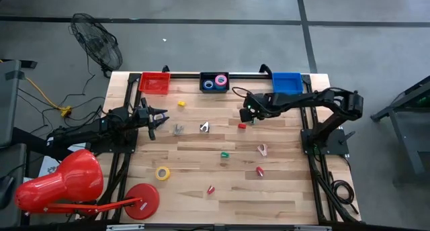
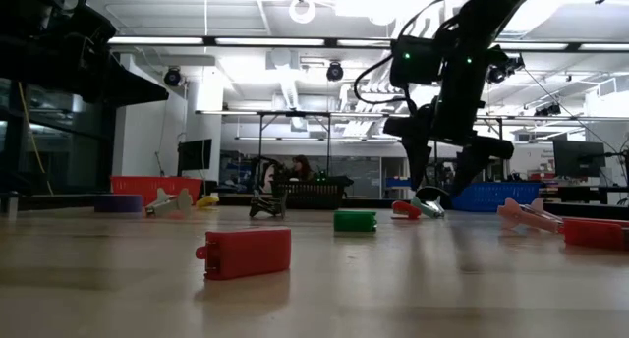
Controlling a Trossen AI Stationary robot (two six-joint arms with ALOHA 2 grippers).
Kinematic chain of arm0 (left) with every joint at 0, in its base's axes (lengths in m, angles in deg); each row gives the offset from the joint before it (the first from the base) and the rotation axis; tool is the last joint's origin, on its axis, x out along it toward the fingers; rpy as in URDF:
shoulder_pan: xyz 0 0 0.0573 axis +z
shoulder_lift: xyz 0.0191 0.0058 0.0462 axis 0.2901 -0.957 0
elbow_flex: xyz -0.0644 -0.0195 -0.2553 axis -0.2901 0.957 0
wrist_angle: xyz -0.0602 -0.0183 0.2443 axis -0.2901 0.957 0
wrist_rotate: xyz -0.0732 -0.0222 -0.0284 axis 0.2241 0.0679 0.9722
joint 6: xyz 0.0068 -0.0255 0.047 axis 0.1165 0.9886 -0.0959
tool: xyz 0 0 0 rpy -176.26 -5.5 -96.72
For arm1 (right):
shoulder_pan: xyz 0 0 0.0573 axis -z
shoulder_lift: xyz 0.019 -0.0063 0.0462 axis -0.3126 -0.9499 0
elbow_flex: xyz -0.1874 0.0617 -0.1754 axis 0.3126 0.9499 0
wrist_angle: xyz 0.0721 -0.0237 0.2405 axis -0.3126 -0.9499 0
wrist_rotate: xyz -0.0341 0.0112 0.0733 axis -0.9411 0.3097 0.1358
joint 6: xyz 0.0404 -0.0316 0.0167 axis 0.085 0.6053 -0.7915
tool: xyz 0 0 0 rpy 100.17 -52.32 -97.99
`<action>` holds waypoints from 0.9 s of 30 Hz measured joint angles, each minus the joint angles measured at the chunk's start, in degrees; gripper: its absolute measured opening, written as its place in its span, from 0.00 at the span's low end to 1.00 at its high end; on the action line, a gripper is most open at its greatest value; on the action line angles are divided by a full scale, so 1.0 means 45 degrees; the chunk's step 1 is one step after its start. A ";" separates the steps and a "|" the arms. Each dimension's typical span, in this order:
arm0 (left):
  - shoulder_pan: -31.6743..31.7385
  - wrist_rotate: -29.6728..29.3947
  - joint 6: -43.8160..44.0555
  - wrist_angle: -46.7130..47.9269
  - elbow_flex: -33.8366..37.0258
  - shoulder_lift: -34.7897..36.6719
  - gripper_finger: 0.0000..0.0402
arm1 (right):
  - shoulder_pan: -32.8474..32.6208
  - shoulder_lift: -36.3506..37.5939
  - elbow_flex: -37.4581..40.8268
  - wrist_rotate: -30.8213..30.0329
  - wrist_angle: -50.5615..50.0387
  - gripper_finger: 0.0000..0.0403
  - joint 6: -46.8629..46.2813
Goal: Pick and place Stapler, Stapler remover, tape
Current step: Put the light blue staple remover into the blue bin
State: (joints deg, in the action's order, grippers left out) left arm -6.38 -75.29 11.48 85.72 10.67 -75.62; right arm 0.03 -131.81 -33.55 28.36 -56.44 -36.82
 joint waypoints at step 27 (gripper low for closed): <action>0.0000 0.0000 0.0000 0.0001 0.0000 0.0001 0.34 | -0.0131 -0.1570 0.0000 -0.0570 0.1355 0.73 0.0390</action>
State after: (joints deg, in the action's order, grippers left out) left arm -6.38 -75.29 11.48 85.72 10.67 -75.61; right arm -0.56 -138.87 -33.55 25.80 -50.34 -35.07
